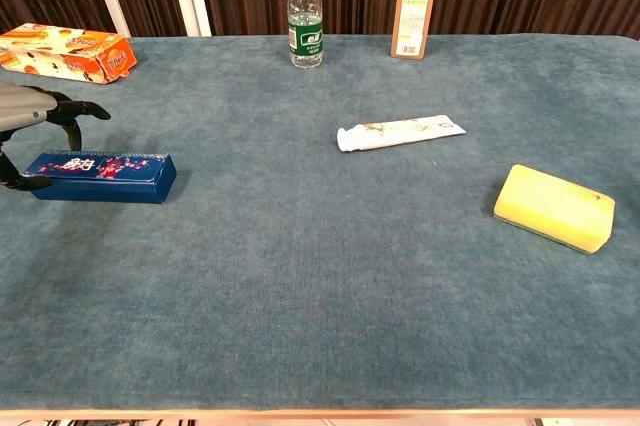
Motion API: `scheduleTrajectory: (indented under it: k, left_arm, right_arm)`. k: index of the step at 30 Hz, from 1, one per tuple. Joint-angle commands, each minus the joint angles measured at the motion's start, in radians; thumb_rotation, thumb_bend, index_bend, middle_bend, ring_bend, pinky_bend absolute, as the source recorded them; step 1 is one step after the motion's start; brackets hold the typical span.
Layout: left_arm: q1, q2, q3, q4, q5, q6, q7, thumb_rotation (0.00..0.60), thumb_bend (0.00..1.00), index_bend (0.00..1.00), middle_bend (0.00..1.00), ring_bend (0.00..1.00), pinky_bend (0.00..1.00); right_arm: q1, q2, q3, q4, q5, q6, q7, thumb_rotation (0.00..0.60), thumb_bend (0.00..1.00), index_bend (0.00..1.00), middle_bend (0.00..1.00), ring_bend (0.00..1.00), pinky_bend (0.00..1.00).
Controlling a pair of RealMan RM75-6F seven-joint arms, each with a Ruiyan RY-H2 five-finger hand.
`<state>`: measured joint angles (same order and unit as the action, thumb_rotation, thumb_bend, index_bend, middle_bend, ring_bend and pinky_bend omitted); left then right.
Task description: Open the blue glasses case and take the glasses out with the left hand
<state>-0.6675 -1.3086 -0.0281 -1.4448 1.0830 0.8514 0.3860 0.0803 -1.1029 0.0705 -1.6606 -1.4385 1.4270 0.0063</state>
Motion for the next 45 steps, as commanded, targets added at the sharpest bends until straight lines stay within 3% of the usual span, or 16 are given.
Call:
scheduleTrajectory:
  k: [1,18,34,45]
  left_arm:
    - [0.0,-0.001,-0.003,0.002,0.0,0.002,-0.004,0.6,0.34,0.05,0.31,0.0,0.03]
    - [-0.003,-0.003,-0.005,0.002,-0.011,-0.006,-0.006,0.6,0.35,0.06,0.31,0.0,0.03]
    - [0.002,-0.006,-0.003,-0.001,-0.001,0.0,-0.019,0.6,0.48,0.09,0.36,0.0,0.04]
    - [-0.002,-0.013,-0.007,0.013,-0.007,-0.007,-0.021,0.6,0.48,0.09,0.36,0.0,0.04]
  right_arm:
    - [0.0,0.0,0.0,0.0,0.0,0.0,0.0,0.6,0.2,0.0,0.0,0.0,0.19]
    - [-0.001,0.0,0.0,0.0,0.001,0.001,0.0,0.6,0.2,0.0,0.0,0.0,0.19]
    - [-0.001,0.001,0.0,-0.002,0.001,0.0,0.002,0.6,0.2,0.0,0.0,0.0,0.19]
    - [-0.002,0.001,0.0,-0.003,0.002,0.001,0.002,0.6,0.2,0.0,0.0,0.0,0.19]
